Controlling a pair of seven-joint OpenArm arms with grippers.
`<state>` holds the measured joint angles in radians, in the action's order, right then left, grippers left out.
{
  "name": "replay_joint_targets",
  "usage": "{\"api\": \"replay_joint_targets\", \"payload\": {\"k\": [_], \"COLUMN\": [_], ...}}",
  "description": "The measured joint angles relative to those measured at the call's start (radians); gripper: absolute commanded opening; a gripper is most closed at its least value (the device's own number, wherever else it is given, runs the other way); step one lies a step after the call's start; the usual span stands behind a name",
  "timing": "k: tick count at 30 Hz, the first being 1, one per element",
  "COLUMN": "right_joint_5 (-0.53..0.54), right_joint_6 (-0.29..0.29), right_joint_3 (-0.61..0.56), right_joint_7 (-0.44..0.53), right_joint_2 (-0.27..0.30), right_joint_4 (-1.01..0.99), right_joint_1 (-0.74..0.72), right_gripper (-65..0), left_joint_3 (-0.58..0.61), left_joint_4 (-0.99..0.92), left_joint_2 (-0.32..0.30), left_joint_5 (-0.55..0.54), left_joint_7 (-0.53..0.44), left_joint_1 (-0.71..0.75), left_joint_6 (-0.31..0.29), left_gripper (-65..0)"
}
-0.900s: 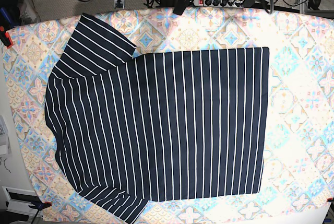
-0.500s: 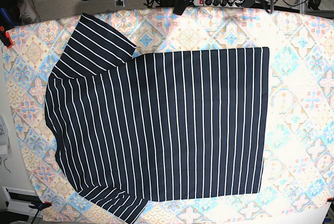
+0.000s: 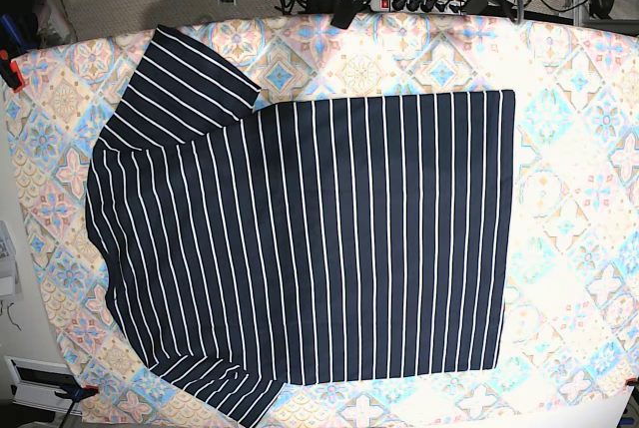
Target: Fold the T-shirt properly
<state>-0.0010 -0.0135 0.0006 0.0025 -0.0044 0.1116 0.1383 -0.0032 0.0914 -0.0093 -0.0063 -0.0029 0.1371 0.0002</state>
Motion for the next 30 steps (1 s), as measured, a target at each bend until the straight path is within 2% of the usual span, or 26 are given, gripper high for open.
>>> {"api": "replay_joint_targets", "payload": {"k": [7, 17, 24, 30], "right_joint_5": [0.000, -0.003, -0.003, -0.003], "right_joint_6": [0.000, 0.000, 0.000, -0.004], "right_joint_3": [0.000, 0.000, 0.000, -0.001], "right_joint_7": [0.009, -0.001, -0.005, 0.004], "right_joint_2": [0.023, 0.049, 0.061, 0.066], "right_joint_4": [0.011, 0.135, 0.233, 0.349], "right_joint_1": [0.039, 0.134, 0.229, 0.294], "right_gripper": [-65.0, -65.0, -65.0, -65.0], "left_joint_3": [0.000, 0.000, 0.001, 0.001], "left_joint_4": [0.000, 0.010, 0.235, 0.342], "left_joint_2": [-0.038, -0.072, -0.109, -0.135], "left_joint_5": [-0.001, 0.000, 0.000, -0.001], "left_joint_7": [0.004, -0.004, 0.006, 0.001], "left_joint_1": [0.046, 0.102, 0.233, 0.292], "left_joint_6": [-0.002, 0.000, 0.000, -0.003], "left_gripper": [-65.0, -65.0, -65.0, -65.0]}}
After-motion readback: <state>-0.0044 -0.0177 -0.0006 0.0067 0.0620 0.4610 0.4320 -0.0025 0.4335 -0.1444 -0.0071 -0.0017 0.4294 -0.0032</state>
